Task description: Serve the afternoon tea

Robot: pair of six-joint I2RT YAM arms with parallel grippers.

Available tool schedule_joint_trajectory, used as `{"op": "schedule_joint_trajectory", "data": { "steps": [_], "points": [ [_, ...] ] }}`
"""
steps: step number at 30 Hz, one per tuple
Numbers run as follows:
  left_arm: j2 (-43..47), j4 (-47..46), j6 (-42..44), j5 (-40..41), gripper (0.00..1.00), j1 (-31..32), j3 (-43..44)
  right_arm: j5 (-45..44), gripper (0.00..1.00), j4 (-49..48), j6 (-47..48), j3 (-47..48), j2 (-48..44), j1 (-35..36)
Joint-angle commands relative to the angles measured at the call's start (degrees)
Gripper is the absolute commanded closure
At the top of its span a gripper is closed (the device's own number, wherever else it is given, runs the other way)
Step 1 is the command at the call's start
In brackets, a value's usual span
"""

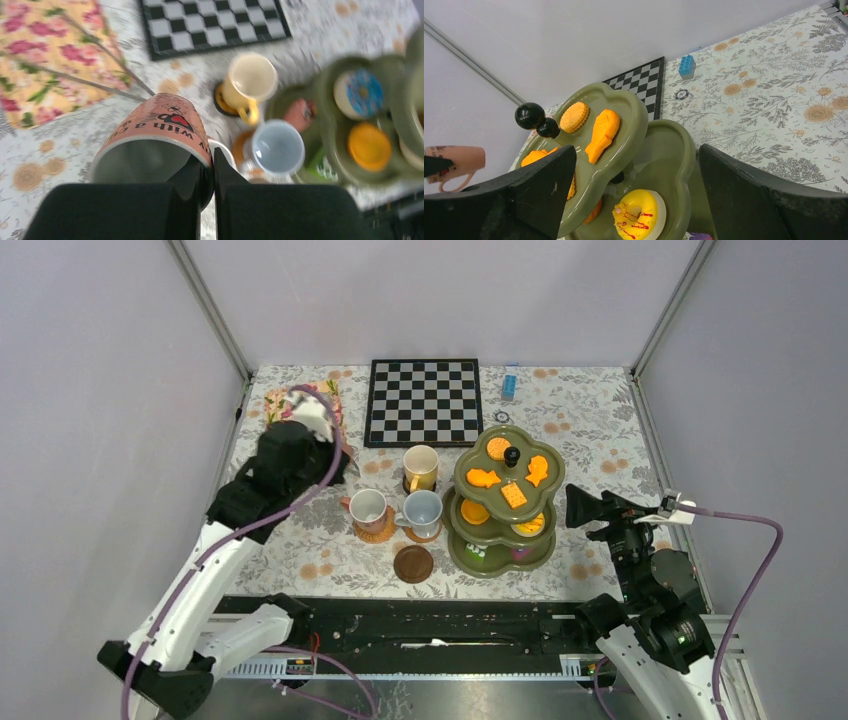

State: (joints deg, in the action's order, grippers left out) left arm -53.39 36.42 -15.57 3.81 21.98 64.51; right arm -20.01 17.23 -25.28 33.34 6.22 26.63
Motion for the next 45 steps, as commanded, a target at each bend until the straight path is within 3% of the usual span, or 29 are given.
{"op": "schedule_joint_trajectory", "data": {
  "steps": [1, 6, 11, 19, 33, 45],
  "points": [
    [-2.26, 7.67, 1.40, 5.15, 1.00, 16.97, 3.91, -0.26, 0.02, -3.57, 0.95, 0.09, 1.55, 0.26],
    [-7.97, 13.08, -6.72, 11.70, 1.00, 38.84, 4.57, 0.06, 0.02, -4.21, 0.48, -0.06, 2.39, 0.26],
    [-10.07, 13.91, -12.35, 14.43, 1.00, 48.47, -0.40, -0.29, 0.02, -3.81, 0.53, -0.03, 1.94, 0.26],
    [-14.61, 6.66, -14.00, 12.76, 1.00, 52.21, -7.98, -0.47, 0.02, -3.28, -0.10, -0.17, 1.64, 0.26],
    [-22.38, -1.01, -9.46, 15.22, 1.00, 51.43, -10.21, -0.30, 0.02, -2.27, -0.72, 0.24, 0.63, 0.26],
    [-24.72, -2.02, -8.42, 13.81, 1.00, 49.35, -12.10, -0.55, 0.02, -1.82, -0.29, 0.70, 0.65, 0.26]
  ]
}}
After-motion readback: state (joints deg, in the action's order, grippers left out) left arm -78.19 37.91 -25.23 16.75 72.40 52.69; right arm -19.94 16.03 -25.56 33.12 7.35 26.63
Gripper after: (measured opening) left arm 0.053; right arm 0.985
